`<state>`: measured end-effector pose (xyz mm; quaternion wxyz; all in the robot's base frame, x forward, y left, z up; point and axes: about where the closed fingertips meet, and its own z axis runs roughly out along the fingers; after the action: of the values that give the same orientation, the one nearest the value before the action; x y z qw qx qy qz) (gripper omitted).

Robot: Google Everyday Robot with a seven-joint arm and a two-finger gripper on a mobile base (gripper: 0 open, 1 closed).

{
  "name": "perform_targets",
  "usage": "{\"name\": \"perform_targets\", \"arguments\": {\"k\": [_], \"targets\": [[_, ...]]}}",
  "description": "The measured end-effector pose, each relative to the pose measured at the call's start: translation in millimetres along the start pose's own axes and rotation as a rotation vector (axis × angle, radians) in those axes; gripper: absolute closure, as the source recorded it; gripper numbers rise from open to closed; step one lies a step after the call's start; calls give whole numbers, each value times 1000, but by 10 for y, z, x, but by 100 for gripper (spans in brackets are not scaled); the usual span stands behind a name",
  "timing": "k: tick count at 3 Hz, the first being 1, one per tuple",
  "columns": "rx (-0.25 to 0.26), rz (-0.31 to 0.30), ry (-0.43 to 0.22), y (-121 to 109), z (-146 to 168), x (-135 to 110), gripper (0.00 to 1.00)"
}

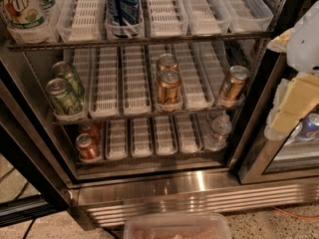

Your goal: Pick pepsi can from top shelf of fridge

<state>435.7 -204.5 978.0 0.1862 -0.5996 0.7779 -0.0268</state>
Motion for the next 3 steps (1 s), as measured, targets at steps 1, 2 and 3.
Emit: {"name": "perform_targets", "arguments": {"k": [1,2,3], "targets": [[61,1,-94,244,-25,-314,0],[131,-40,-230,417,-16,-775,0],[198,-33,-286,283,-104,-934,0]]}}
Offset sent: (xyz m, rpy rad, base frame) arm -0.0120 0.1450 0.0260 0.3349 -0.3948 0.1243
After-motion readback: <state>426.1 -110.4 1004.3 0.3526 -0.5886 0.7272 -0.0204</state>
